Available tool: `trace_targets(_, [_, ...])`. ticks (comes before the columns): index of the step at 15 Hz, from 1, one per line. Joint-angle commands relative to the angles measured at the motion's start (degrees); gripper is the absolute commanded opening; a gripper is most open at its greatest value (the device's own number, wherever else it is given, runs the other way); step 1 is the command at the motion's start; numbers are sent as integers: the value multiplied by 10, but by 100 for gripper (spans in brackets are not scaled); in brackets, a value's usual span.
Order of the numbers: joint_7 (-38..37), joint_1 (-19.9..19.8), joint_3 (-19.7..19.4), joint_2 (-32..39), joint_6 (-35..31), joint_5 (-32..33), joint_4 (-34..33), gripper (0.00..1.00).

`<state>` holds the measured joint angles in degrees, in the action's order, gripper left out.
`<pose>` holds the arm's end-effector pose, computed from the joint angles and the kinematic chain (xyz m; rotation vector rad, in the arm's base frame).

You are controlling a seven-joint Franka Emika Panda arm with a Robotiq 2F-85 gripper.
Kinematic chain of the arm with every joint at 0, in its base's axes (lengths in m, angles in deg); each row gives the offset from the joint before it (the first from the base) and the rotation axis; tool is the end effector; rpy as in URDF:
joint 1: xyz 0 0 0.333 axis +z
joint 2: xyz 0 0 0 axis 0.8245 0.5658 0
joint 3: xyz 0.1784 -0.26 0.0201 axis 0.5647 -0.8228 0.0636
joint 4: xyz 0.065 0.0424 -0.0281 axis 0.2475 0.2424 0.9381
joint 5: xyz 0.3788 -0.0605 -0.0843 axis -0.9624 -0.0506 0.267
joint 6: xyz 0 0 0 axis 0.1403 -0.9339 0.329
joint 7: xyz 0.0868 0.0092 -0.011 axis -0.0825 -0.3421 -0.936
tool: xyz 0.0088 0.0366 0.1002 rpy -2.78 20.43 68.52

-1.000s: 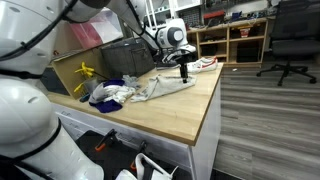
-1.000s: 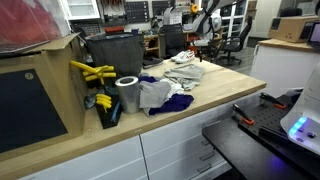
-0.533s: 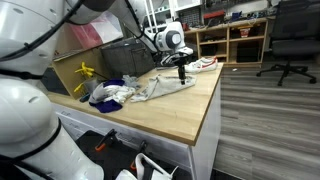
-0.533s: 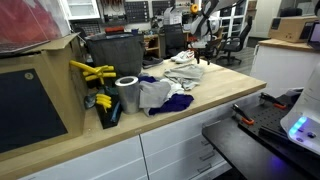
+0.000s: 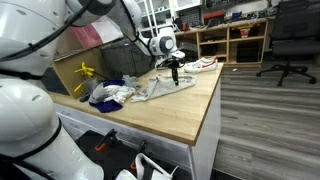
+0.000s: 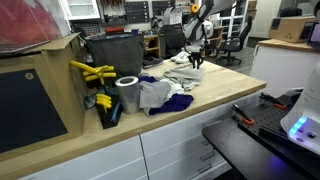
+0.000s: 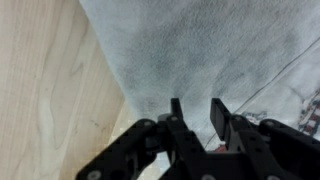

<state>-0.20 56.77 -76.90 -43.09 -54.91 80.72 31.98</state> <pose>0.6878 -0.0573 0.1819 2.5748 -1.7229 0.0416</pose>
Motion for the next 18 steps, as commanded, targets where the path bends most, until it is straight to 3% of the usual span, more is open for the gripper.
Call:
trace_targets(1, [20,7,4,-24,-24,-12,41,5])
trace_targets(3, [23,10,1,-17,-32,-8,44,0])
trace_targets(10, [48,10,-13,-15,-45,0,67,0])
trace_targets(18, [95,5,-80,-82,-57,52,187,0])
